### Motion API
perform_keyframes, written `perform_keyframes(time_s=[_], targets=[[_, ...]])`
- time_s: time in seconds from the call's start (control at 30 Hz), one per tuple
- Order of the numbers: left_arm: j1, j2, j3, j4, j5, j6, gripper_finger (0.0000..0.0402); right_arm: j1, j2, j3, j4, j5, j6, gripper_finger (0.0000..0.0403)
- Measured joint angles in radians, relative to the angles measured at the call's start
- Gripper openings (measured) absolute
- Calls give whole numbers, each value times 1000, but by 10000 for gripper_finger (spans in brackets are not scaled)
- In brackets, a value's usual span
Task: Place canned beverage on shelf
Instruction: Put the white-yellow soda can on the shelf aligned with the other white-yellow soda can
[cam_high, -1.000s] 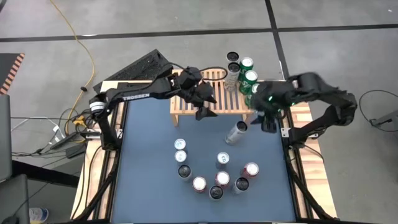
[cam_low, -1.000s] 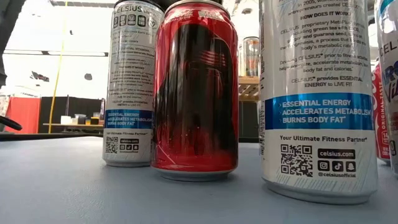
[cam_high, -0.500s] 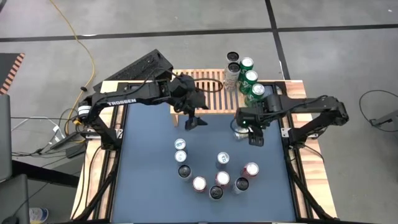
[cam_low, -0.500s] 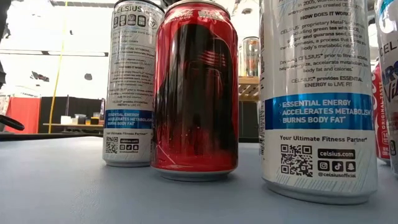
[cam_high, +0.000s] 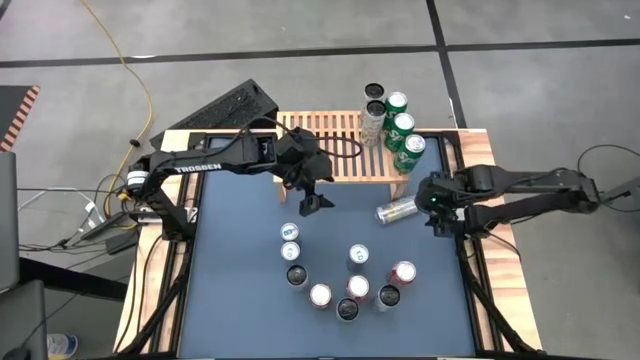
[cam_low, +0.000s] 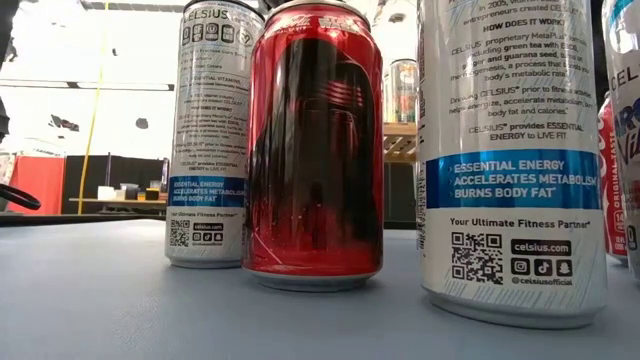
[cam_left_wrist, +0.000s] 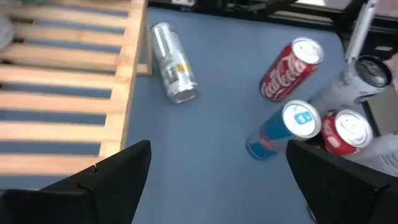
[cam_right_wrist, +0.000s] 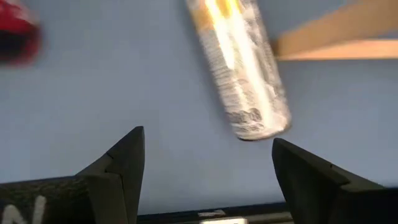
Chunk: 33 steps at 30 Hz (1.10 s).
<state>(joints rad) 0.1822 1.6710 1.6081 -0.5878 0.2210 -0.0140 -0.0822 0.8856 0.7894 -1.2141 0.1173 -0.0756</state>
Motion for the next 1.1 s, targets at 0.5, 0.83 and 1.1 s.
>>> perform_keyframes(time_s=[0.5,0.83,1.1], targets=[[-6,-1,-27,17,-102,-130,361,-249,129,-32,131,-44,-125,286],[-9,-1,-27,-27,-102,-152,361,-248,288,-32,196,-35,-260,286],[-9,-1,-27,-36,-102,-149,361,-248,395,-29,220,-50,-319,286]])
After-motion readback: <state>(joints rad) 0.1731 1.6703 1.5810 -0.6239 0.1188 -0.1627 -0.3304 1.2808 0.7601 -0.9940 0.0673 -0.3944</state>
